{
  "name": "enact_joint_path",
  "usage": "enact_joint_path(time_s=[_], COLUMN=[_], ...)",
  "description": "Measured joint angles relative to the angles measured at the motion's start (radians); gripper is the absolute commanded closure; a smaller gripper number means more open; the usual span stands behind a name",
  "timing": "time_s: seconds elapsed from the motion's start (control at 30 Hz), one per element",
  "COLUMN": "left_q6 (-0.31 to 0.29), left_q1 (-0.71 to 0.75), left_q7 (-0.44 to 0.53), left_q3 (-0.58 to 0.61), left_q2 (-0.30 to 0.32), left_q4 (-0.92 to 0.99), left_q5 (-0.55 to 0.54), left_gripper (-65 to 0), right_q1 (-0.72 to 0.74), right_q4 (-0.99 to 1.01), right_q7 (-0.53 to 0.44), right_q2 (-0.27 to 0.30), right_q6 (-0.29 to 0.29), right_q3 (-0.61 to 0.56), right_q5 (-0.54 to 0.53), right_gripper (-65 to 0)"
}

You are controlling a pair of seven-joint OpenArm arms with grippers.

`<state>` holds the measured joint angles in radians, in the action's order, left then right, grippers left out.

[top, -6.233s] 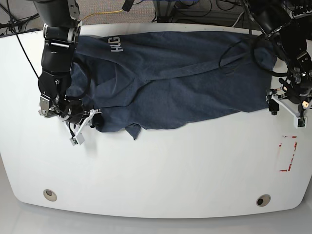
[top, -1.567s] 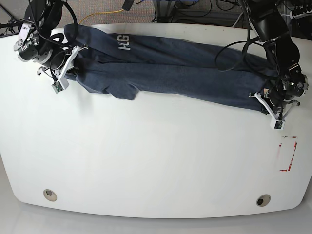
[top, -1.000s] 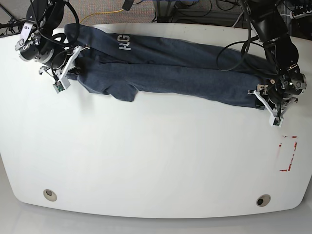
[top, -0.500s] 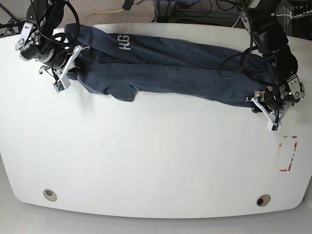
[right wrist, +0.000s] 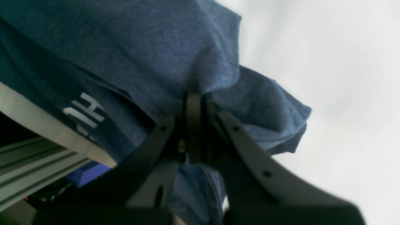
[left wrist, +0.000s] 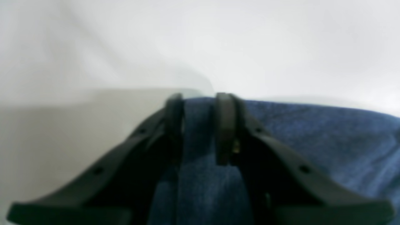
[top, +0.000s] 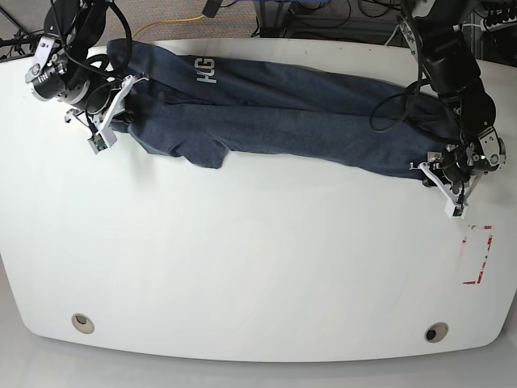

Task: Fold the T-shirt properly
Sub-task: 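Hold the folded shirt with both grippers and adjust the left gripper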

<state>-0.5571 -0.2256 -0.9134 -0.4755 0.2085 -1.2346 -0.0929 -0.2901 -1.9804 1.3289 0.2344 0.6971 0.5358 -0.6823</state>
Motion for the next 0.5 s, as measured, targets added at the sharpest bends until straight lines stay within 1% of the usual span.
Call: enact_joint_path(time_s=[0.07,0.13,0.2,0.23,0.37,0.5], left_q6=[0.000,0.000,-0.002,-0.003,-0.004,-0.004], left_q1=[-0.021,-0.036,-0.037,-0.034,-0.024,-0.016], left_q7=[0.002,0.003,0.015,0.026,0.067,0.061], left_q3=[0.000,0.001,0.001,0.001,0.001,-0.004], left_q2=[0.012,0.017,0.017,0.017,0.016,0.012], left_q4=[0.034,0.059,0.064,0.064,0.063,0.037], left_q5=[-0.006,0.009,0.019,0.019,0.022,0.026], left_gripper=[-14.4,-11.3,-4.4,0.0,0.0,0.0], right_q1=[0.000,0.000,0.000,0.000,-0.002,-0.002], right_q4=[0.000,0.000,0.000,0.000,0.000,0.000], right_q7=[0.000,0.001,0.000,0.000,0.000,0.000], right_q2=[-0.002,-0.002,-0.002,-0.003,-0.002,-0.002], right_q6=[0.000,0.000,0.000,0.000,0.000,0.000], right_q3=[0.000,0.000,0.000,0.000,0.000,0.000], right_q5=[0.000,0.001,0.000,0.000,0.000,0.000], right_gripper=[0.0,0.0,0.0,0.0,0.0,0.0])
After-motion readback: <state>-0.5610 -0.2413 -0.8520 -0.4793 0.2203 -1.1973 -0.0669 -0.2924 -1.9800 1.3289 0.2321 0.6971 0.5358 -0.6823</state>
